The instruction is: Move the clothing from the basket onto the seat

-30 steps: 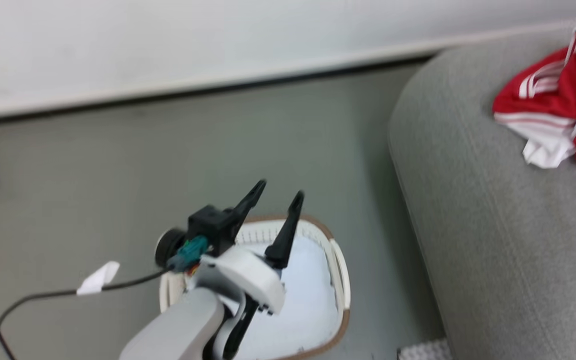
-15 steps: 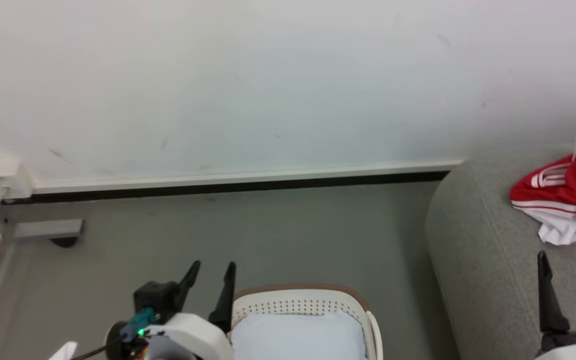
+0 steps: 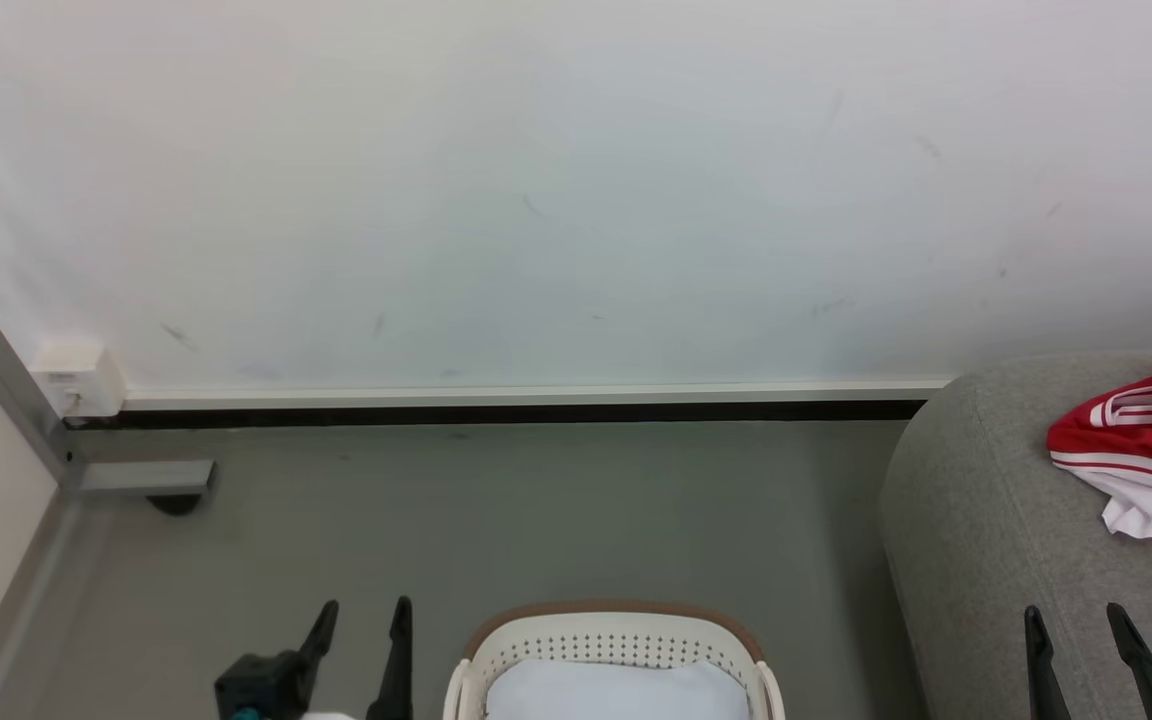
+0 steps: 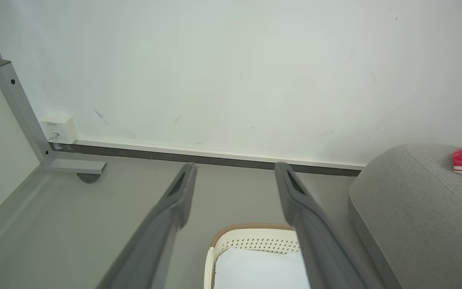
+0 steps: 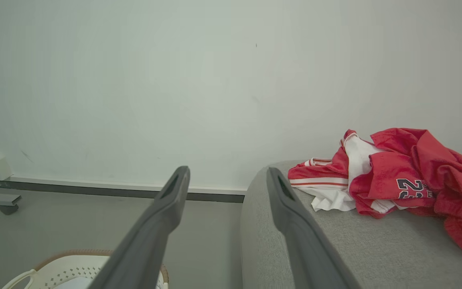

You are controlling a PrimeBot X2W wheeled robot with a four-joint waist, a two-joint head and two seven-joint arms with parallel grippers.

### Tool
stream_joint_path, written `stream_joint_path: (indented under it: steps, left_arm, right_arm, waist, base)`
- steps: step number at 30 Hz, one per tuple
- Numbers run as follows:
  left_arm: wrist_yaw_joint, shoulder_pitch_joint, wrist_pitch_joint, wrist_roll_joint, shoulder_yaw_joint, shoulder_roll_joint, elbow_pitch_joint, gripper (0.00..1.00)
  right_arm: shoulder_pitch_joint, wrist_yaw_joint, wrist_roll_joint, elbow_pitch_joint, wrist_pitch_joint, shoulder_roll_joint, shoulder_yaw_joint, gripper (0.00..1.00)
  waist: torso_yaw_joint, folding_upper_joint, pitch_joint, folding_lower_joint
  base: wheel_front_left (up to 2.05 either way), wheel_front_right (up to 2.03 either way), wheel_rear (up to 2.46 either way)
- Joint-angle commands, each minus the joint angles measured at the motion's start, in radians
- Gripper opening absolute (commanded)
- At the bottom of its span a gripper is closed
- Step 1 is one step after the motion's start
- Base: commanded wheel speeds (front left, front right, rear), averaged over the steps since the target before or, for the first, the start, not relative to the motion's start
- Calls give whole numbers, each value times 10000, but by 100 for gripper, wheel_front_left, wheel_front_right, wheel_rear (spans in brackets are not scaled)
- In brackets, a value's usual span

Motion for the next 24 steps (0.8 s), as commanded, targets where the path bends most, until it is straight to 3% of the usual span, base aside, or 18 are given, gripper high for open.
stream_joint_path:
  steps: [1, 22, 23, 24]
  left_arm:
    - [-79, 192, -2, 309, 178, -73, -8, 100]
    - [-1062, 421, -4, 2034, 1604, -1148, 417, 100]
    - [-1057, 330, 0, 1914, 1582, -1189, 439, 0]
    - [-1058, 368, 3, 1902, 1578, -1203, 502, 0]
  right_arm:
    - [131, -25, 26, 60, -31, 17, -53, 100]
    - [-246, -25, -136, 726, -34, 96, -37, 100]
    - [-155, 0, -69, 719, 2, 92, -27, 0]
    - [-120, 0, -67, 788, 15, 109, -24, 0]
  waist:
    - [-5, -1, -13, 2]
    - [185, -1, -9, 2]
    - [186, -1, -7, 2]
    - [186, -1, -7, 2]
  base:
    - [0, 0, 0]
    - [0, 0, 0]
    - [0, 0, 0]
    - [0, 0, 0]
